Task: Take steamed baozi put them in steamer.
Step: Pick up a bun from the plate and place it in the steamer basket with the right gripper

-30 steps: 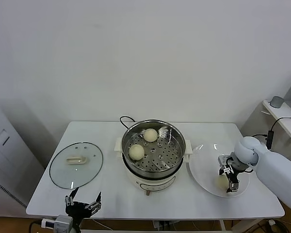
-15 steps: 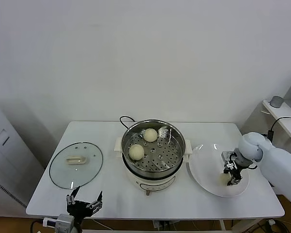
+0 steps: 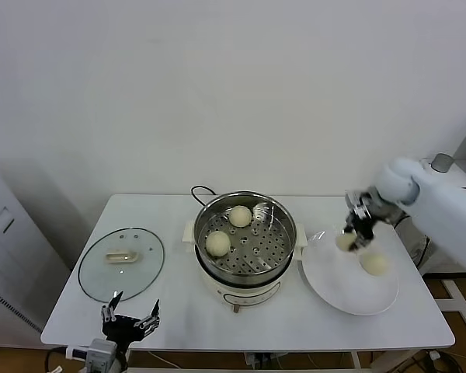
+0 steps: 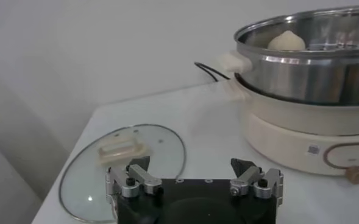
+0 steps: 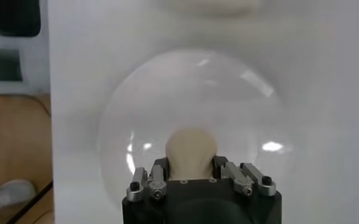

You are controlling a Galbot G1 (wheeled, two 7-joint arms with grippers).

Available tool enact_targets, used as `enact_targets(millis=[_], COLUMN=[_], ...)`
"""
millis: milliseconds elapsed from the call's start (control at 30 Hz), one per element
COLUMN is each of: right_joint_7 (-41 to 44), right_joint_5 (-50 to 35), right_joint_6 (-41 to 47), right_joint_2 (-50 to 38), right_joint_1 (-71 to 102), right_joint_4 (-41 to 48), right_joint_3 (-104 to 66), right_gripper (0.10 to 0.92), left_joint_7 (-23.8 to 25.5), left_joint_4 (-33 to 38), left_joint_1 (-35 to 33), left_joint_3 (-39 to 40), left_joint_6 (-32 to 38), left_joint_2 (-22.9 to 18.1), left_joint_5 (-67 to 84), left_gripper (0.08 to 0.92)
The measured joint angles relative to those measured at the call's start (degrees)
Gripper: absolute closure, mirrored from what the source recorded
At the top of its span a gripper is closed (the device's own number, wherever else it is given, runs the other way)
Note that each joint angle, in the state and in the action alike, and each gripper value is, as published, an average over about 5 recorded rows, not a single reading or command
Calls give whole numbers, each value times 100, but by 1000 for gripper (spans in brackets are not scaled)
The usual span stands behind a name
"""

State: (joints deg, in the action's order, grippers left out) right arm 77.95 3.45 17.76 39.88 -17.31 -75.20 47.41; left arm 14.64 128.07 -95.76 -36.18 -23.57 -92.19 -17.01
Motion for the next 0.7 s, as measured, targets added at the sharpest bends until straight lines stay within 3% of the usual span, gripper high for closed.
enact_targets(millis=[333, 533, 700], right_joint_7=[274, 462, 503], right_joint_5=[-1159, -1679, -1607], right_joint_6=[-302, -1568, -2823], right_joint_2=[1281, 1883, 2179], right_joint_1=[-1536, -1794, -1798], right_joint_4=[548, 813, 759], right_joint_3=[1125, 1558, 1731], right_gripper=[591, 587, 584], left_joint_7=[-41, -68, -79], left_joint_4=[154, 227, 247], left_joint_1=[-4, -34, -34], left_joint_3=[-39, -56, -45], left_joint_6=[50, 78, 88], left_joint_2=[0, 0, 0], left_joint_5=[-36, -69, -89], left_gripper=[177, 177, 177])
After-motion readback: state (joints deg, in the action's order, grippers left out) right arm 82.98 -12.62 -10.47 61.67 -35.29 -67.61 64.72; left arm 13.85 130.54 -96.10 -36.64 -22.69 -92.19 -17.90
